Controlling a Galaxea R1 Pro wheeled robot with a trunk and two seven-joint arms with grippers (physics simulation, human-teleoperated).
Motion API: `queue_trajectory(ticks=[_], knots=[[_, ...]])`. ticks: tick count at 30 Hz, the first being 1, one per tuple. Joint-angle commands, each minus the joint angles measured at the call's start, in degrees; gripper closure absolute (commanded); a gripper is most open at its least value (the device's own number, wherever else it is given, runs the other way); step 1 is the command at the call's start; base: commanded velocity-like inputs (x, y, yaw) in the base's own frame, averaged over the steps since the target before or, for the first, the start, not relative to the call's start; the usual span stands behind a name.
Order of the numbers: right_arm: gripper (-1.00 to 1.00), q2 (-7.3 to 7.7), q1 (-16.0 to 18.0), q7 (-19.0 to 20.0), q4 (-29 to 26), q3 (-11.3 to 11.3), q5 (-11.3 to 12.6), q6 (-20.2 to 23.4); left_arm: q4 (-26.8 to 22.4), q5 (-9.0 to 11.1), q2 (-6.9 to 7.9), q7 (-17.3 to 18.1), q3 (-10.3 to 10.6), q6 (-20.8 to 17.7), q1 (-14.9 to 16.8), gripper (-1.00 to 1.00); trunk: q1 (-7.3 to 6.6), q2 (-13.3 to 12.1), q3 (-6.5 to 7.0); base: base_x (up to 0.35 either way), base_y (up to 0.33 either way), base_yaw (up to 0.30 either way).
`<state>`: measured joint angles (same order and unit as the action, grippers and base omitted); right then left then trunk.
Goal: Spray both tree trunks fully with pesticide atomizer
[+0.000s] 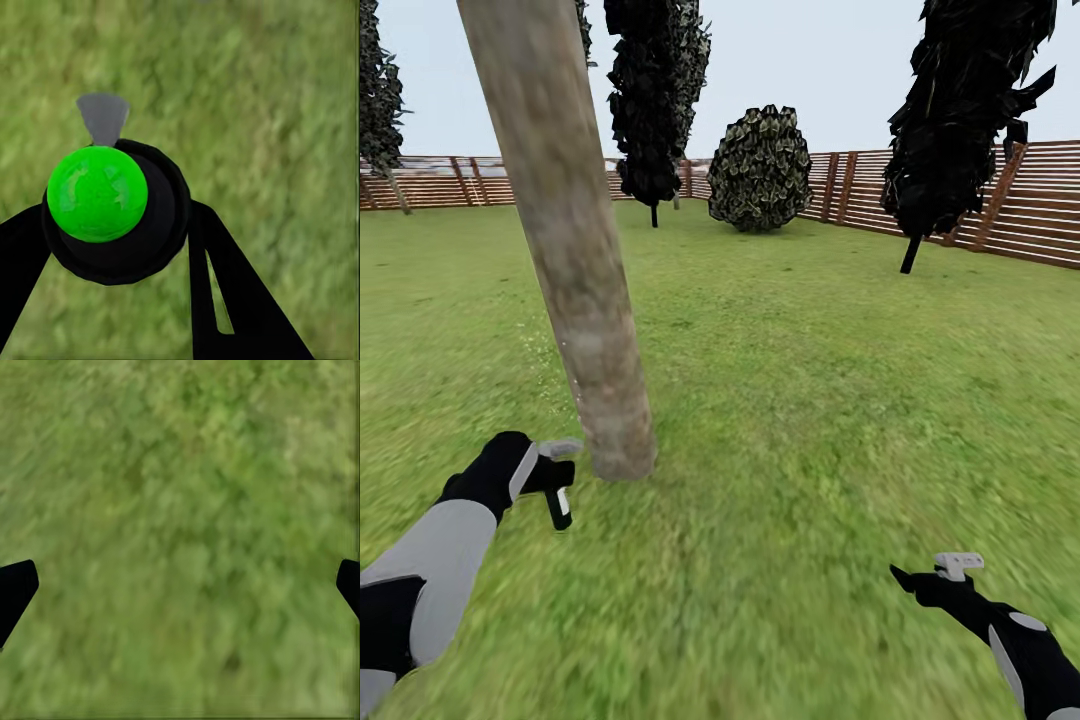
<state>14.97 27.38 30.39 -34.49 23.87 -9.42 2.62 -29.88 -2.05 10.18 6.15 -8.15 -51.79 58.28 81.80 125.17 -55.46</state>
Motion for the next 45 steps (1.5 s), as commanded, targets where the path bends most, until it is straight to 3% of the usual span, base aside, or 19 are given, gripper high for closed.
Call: queue_trajectory(ticks=[1, 10, 18, 22, 26, 31, 33, 37, 40, 42, 45], knots=[[-1.00, -0.05, 0.04, 0.48, -0.05, 0.39, -0.51, 0.28, -0.13, -0.41, -0.04, 0.33, -0.18, -0.48, 0.28, 1.00, -0.01, 0.02, -0.06, 0.000, 0.000, -0.011], [-1.00, -0.03, 0.04, 0.38, -0.01, 0.48, -0.43, 0.28, -0.44, -0.30, 0.28, 0.87, 3.89, -0.80, 0.02, 1.00, -0.01, 0.02, -0.06, 0.002, 0.000, -0.250], [-1.00, 0.04, 0.04, 0.38, -0.34, 0.58, -0.34, 0.25, -0.46, -0.40, 0.60, 0.88, 4.09, -0.58, 0.03, 1.00, -0.01, 0.02, -0.05, 0.091, 0.000, -0.089], [-1.00, -0.07, 0.04, 0.38, -0.32, 0.50, -0.34, 0.22, -0.60, -0.41, 2.19, 0.88, 3.73, -1.13, 0.70, 1.00, -0.01, 0.02, -0.05, 0.004, 0.000, -0.002], [-1.00, -0.11, 0.04, 0.38, -0.32, 0.48, -0.34, 0.20, -4.79, -0.41, 3.83, 0.88, 3.87, -4.92, 1.11, 1.00, -0.01, 0.02, -0.05, 0.000, 0.000, 0.000], [-1.00, -0.19, 0.04, 0.38, -0.32, 0.45, -0.34, 0.19, -7.69, -0.37, 3.90, 0.91, 4.05, -5.33, 0.39, 1.00, -0.01, 0.02, -0.05, 0.000, 0.000, 0.000], [-1.00, -0.20, 0.04, 0.38, -0.32, 0.40, -0.34, 0.19, -7.66, -0.14, 3.84, 0.91, 3.94, -3.22, -0.79, 1.00, -0.01, 0.02, -0.05, 0.000, 0.000, 0.000], [-1.00, -0.18, 0.04, 0.38, -0.32, 0.45, -0.34, 0.19, -7.32, 0.15, 3.80, 0.96, 3.64, 4.52, -3.35, 1.00, -0.01, 0.02, -0.05, 0.000, 0.000, 0.000], [-1.00, -0.20, 0.04, 0.38, -0.32, 0.45, -0.34, 0.19, -7.88, 0.27, 3.91, 1.08, 3.58, 5.03, -3.36, 1.00, -0.01, 0.02, -0.05, 0.000, 0.000, 0.000], [-1.00, -0.20, 0.04, 0.38, -0.32, 0.47, -0.34, 0.19, -9.07, 0.29, 3.96, 1.49, 3.58, 4.36, -2.87, 1.00, -0.01, 0.02, -0.05, 0.000, 0.000, 0.000], [-1.00, -0.16, 0.04, 0.38, -0.32, 0.48, -0.34, 0.19, -11.72, 0.27, 4.01, 3.22, 3.71, -1.56, -1.79, 1.00, -0.01, 0.02, -0.05, 0.000, 0.000, 0.000]])
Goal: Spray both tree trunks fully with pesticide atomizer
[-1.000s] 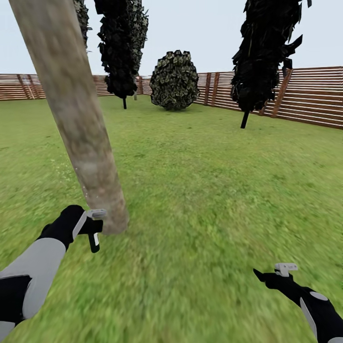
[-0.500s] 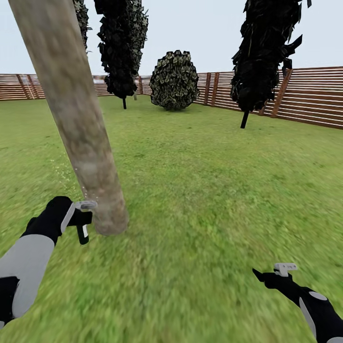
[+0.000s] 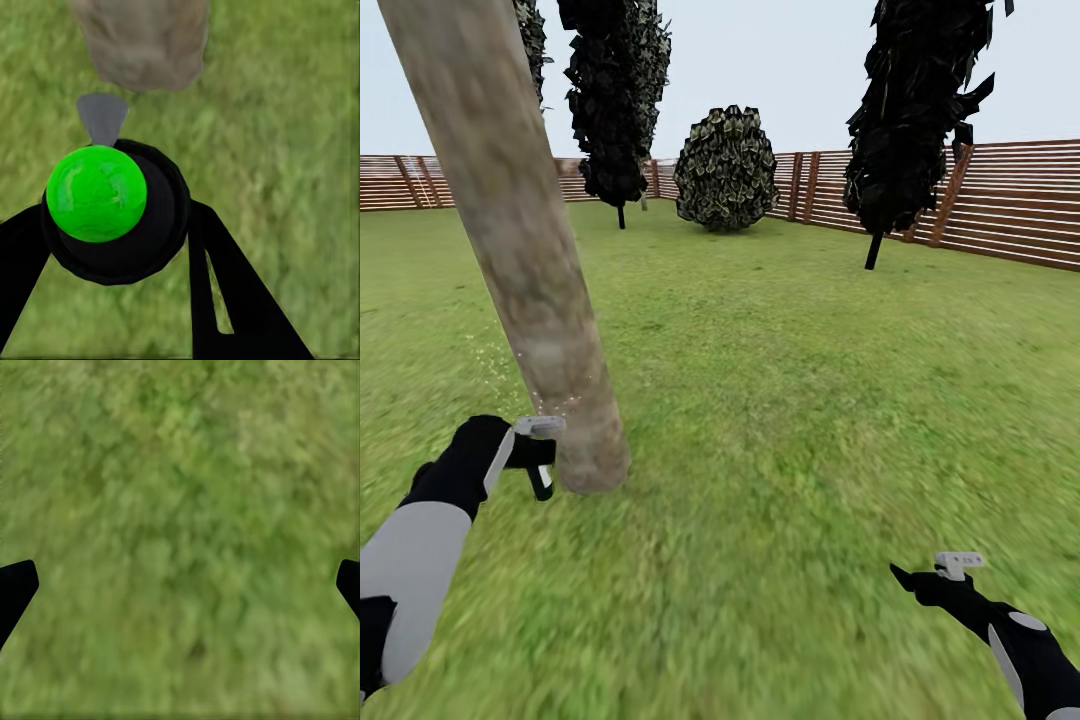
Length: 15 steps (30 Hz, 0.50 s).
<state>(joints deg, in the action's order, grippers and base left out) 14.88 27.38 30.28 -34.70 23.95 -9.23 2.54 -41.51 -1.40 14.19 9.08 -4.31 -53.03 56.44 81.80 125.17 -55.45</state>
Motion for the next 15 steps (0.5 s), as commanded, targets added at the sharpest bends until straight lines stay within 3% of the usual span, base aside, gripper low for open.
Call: queue_trajectory(ticks=[1, 4, 7, 10, 15], knots=[[-1.00, -0.06, 0.04, 0.48, -0.11, 0.39, -0.53, 0.27, -0.79, -0.40, -0.03, 0.68, 0.00, -1.47, 0.42, 1.00, -0.01, 0.02, -0.06, 0.000, 0.000, 0.000], [-1.00, -0.07, 0.04, 0.48, -0.11, 0.39, -0.53, 0.27, -2.18, -0.75, -0.34, 1.72, 0.85, -3.26, 0.52, 1.00, -0.01, 0.02, -0.06, -0.046, 0.000, 0.000], [-1.00, -0.06, 0.04, 0.48, -0.11, 0.39, -0.53, 0.27, -2.21, -0.72, -0.34, 1.88, 1.87, -2.95, 0.36, 1.00, -0.01, 0.02, -0.06, -0.274, 0.000, 0.000], [-1.00, -0.06, 0.04, 0.48, -0.11, 0.39, -0.53, 0.27, -1.65, -0.78, -0.36, 1.90, 1.94, -2.68, 0.34, 1.00, -0.01, 0.02, -0.06, -0.223, 0.000, 0.000], [-1.00, -0.04, 0.04, 0.54, -0.11, 0.39, -0.53, 0.27, -1.71, -0.60, -0.14, 1.91, 1.89, -3.58, 1.12, 1.00, -0.01, 0.02, -0.06, -0.025, 0.000, 0.000]])
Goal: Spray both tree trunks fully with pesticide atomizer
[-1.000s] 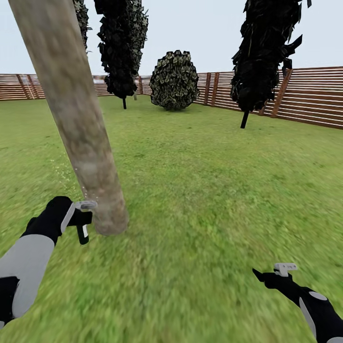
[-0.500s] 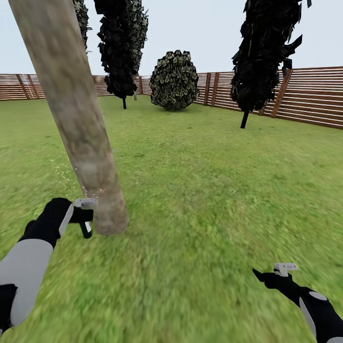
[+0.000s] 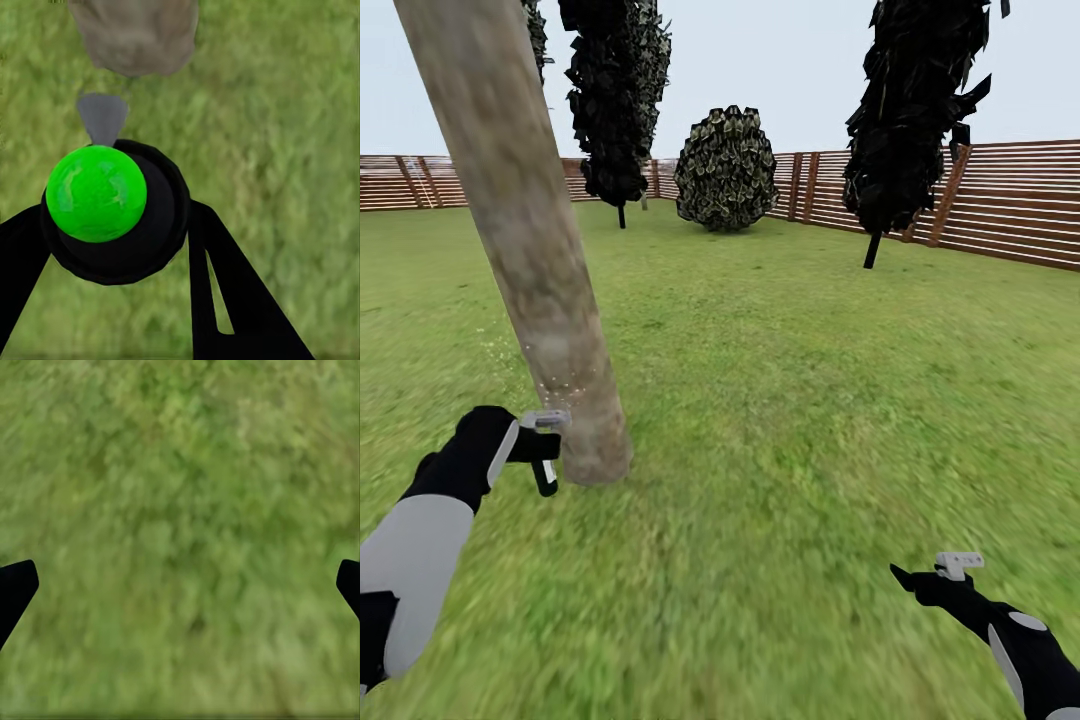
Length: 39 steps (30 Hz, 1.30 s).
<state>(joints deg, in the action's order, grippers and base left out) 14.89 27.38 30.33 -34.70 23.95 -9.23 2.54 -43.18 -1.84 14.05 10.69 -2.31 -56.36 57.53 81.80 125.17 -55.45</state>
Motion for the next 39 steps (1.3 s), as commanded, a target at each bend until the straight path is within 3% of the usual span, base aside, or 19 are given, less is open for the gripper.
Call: queue_trajectory(ticks=[1, 8, 17, 21, 22, 23, 25, 26, 28, 31, 36, 39], knots=[[-1.00, -0.07, 0.04, 0.49, -0.11, 0.39, -0.53, 0.27, -0.27, -0.20, -0.02, 0.30, -0.16, -0.57, 0.63, 1.00, -0.01, 0.02, -0.05, -0.002, 0.000, 0.000], [-1.00, -0.04, 0.04, 0.52, -0.11, 0.41, -0.53, 0.27, 1.86, -0.18, 0.17, 0.29, -0.07, -2.33, 12.08, 1.00, -0.01, 0.02, -0.05, 0.000, 0.000, 0.000], [-1.00, -0.04, 0.04, 0.52, -0.12, 0.48, -0.53, 0.27, 7.98, -0.18, 0.05, 0.29, -0.01, -2.71, 21.84, 1.00, -0.01, 0.02, -0.05, 0.000, 0.000, 0.000], [-1.00, -0.04, 0.04, 0.52, -0.13, 0.48, -0.53, 0.27, 8.17, -0.19, -0.08, 0.29, 1.97, -2.72, 21.96, 1.00, -0.01, 0.02, -0.05, 0.000, 0.000, 0.000], [-1.00, -0.04, 0.04, 0.52, -0.11, 0.48, -0.53, 0.27, 8.21, -0.18, -0.14, 0.29, 4.34, -2.71, 21.32, 1.00, -0.01, 0.02, -0.05, 0.000, 0.000, 0.000], [-1.00, -0.04, 0.04, 0.52, -0.11, 0.48, -0.53, 0.27, 8.27, -0.16, -0.18, 0.29, 5.40, -2.70, 20.46, 1.00, -0.01, 0.02, -0.05, 0.000, 0.000, 0.000], [-1.00, -0.04, 0.04, 0.52, -0.11, 0.44, -0.53, 0.27, 8.43, -0.08, -0.32, 0.31, 6.18, -2.66, 18.29, 1.00, -0.01, 0.02, -0.05, 0.000, 0.000, 0.000], [-1.00, -0.04, 0.04, 0.52, -0.11, 0.41, -0.53, 0.27, 8.51, -0.03, -0.49, 0.87, 6.54, -2.48, 15.22, 1.00, -0.01, 0.02, -0.05, 0.000, 0.000, 0.000], [-1.00, -0.04, 0.04, 0.52, -0.11, 0.40, -0.53, 0.27, 8.54, -0.12, -0.51, 2.13, 6.66, -2.13, 12.48, 1.00, -0.01, 0.02, -0.05, 0.000, 0.000, 0.000], [-1.00, -0.04, 0.04, 0.52, -0.11, 0.32, -0.53, 0.27, 8.49, -0.19, -0.39, 2.87, 6.93, -1.99, 11.27, 1.00, -0.01, 0.02, -0.05, 0.000, 0.000, 0.000], [-1.00, -0.04, 0.04, 0.52, -0.11, 0.39, -0.53, 0.27, 7.61, -0.48, 0.04, 2.95, 6.75, -2.35, 12.43, 1.00, -0.01, 0.02, -0.05, 0.000, 0.000, 0.000], [-1.00, -0.04, 0.04, 0.55, -0.15, 0.44, -0.53, 0.27, 7.52, -0.39, 0.23, 2.95, 6.78, -2.52, 17.34, 1.00, -0.01, 0.02, -0.05, 0.000, 0.000, 0.000]])
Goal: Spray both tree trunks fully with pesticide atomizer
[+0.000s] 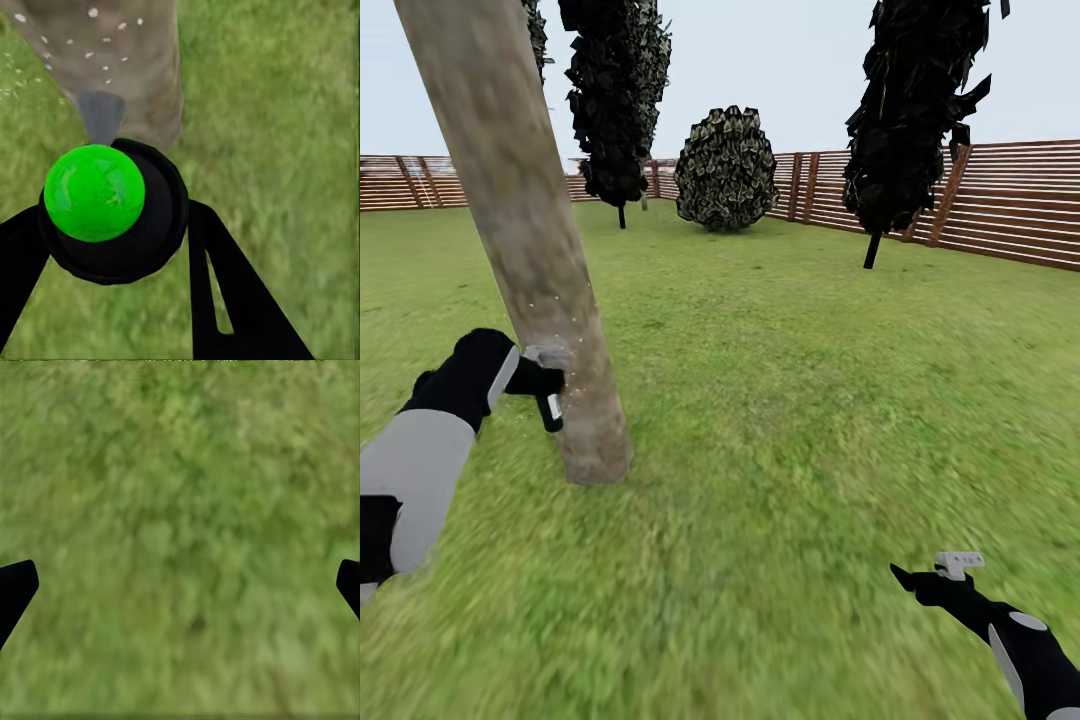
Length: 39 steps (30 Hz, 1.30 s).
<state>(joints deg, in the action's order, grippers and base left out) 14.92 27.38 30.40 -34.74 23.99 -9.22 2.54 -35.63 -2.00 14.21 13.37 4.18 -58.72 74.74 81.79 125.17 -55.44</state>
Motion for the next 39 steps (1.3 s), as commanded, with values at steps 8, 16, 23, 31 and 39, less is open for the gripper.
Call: queue_trajectory(ticks=[8, 16, 23, 31, 39], knots=[[-1.00, 0.00, 0.04, 0.54, -0.16, 0.44, -0.54, 0.27, 0.30, -0.29, 0.15, 0.26, 0.60, -0.23, 5.07, 1.00, 0.00, 0.02, -0.07, 0.000, 0.000, 0.000], [-1.00, -0.06, 0.04, 0.47, -0.07, 0.36, -0.54, 0.27, 1.48, -0.43, -0.08, 0.24, 0.48, 0.82, -5.29, 1.00, 0.00, 0.02, -0.07, 0.000, 0.000, 0.000], [-1.00, -0.06, 0.04, 0.45, -0.07, 0.36, -0.54, 0.27, 1.38, -0.88, 0.66, -0.10, 0.37, 0.14, 0.66, 1.00, 0.00, 0.02, -0.07, 0.000, 0.000, 0.000], [-1.00, -0.06, 0.04, 0.45, -0.07, 0.36, -0.54, 0.27, 2.33, -2.15, 1.98, -0.05, 0.57, 0.12, 6.57, 1.00, 0.00, 0.02, -0.07, 0.000, 0.000, 0.000], [-1.00, -0.06, 0.04, 0.45, -0.06, 0.28, -0.54, 0.27, 2.37, -2.48, 1.78, 0.37, 0.44, 1.84, -4.17, 1.00, 0.00, 0.02, -0.07, 0.000, 0.000, 0.000]])
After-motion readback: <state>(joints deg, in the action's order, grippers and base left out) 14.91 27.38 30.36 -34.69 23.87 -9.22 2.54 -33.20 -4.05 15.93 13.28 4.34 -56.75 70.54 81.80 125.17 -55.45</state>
